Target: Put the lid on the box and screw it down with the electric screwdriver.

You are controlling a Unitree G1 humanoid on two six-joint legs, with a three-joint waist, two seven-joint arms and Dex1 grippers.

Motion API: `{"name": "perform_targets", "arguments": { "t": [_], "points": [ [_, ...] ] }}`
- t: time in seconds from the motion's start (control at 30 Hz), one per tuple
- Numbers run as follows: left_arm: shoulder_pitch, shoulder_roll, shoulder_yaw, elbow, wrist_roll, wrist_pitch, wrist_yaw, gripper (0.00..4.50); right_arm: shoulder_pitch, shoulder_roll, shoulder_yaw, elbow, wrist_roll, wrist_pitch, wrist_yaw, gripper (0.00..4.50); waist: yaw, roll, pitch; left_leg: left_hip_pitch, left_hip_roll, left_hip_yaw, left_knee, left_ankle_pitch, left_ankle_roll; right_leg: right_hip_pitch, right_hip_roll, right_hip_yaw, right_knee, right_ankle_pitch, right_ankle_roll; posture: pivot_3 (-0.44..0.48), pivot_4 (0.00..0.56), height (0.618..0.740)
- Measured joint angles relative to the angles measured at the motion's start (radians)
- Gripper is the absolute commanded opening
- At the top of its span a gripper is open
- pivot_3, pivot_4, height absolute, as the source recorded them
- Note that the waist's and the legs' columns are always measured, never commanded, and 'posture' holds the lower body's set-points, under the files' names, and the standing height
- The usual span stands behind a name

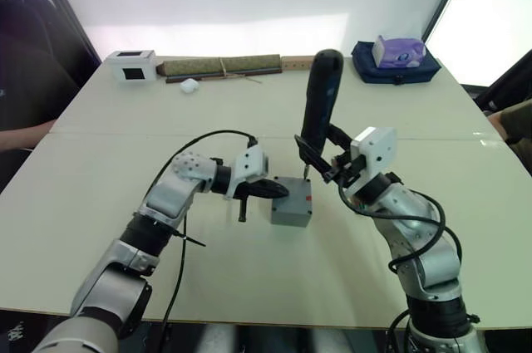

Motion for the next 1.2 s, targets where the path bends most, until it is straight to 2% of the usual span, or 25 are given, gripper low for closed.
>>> {"name": "perform_targets", "arguments": {
  "t": [0.73, 0.97, 1.2],
  "points": [
    [-0.010, -0.012, 0.000, 0.026, 0.006, -0.013, 0.003, 0.00, 0.039, -0.031, -0.007, -0.011, 0.021, -0.012, -0.008, 1.85, 0.001, -0.001, -0.001, 0.001, 0.000, 0.000, 0.000, 0.000, 0.000, 0.001, 0.000, 0.000, 0.000, 0.000, 0.000, 0.000, 0.150, 0.740],
    [-0.010, -0.013, 0.000, 0.035, 0.017, -0.014, 0.003, 0.00, 0.072, -0.014, 0.031, -0.013, -0.003, -0.047, -0.026, 1.85, -0.001, -0.002, -0.001, 0.009, 0.001, 0.000, 0.000, 0.000, 0.000, 0.009, 0.000, 0.000, -0.001, 0.000, 0.000, 0.000, 0.150, 0.740],
    [-0.010, -0.014, 0.000, 0.035, 0.026, -0.013, 0.003, 0.00, 0.033, 0.010, 0.046, 0.014, -0.018, -0.033, -0.046, 1.85, -0.006, -0.002, -0.002, 0.013, 0.001, 0.000, -0.001, 0.000, 0.000, 0.012, -0.001, 0.000, -0.001, -0.001, -0.001, 0.000, 0.150, 0.740]
  ]
}}
